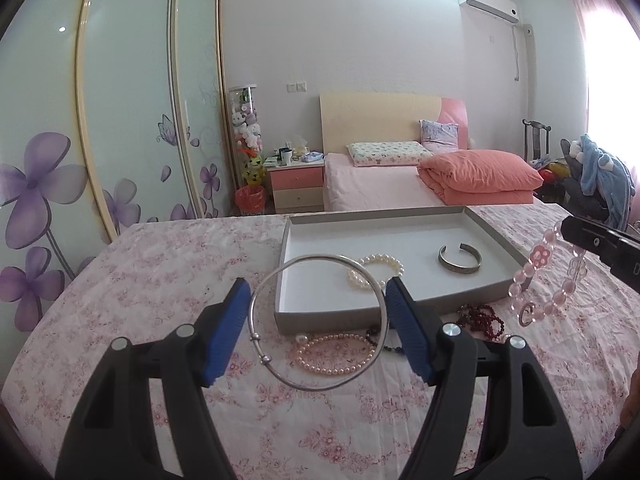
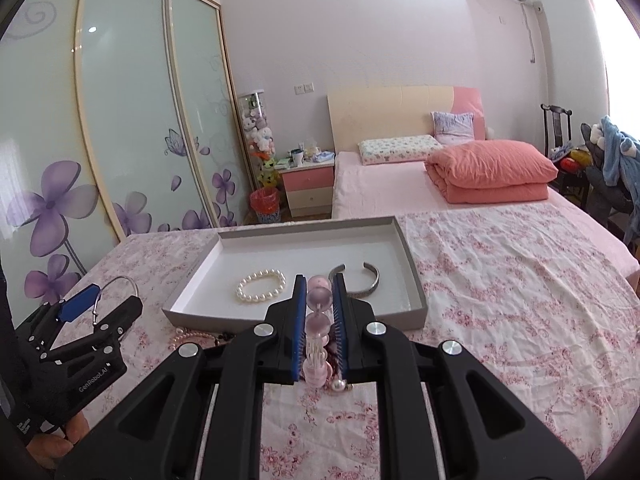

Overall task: Organize jewelry
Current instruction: 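Carry the bangle and pink bracelet into the tray and open both grippers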

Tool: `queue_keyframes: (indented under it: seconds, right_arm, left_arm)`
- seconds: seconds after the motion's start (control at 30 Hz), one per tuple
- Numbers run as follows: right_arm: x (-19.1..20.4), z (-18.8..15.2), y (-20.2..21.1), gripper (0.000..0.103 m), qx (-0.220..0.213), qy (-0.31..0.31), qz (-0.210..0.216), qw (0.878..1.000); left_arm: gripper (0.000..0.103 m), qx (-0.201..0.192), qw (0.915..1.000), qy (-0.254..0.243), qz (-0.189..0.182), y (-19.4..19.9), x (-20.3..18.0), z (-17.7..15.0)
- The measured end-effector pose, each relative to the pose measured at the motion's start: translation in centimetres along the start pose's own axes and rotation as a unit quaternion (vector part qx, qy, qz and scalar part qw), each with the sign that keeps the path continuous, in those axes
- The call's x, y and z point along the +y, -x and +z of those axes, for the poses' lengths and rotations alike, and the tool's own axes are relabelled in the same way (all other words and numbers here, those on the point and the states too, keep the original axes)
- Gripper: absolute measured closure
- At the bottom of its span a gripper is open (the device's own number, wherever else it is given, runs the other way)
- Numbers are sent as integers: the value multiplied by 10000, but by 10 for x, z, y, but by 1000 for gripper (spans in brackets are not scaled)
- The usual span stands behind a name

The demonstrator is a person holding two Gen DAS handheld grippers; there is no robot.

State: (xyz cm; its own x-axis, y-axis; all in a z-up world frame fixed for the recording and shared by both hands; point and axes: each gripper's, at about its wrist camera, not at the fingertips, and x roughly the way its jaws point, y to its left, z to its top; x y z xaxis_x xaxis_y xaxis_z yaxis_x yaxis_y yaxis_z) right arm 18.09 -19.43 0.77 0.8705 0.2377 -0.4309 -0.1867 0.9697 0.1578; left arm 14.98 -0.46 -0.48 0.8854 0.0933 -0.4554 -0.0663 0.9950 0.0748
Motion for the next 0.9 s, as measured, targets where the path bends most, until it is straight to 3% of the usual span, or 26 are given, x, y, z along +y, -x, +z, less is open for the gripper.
queue_keyframes:
  seconds: [0.5, 0.9]
  right_arm:
    - [5, 37, -28, 89, -315, -2, 28, 9995]
    - [-2, 47, -120, 89, 355, -193, 79, 9992]
  left_arm:
    - [35, -219, 9995, -165, 144, -34, -12, 33]
    - [35, 195, 9998, -77, -8, -117, -16, 50]
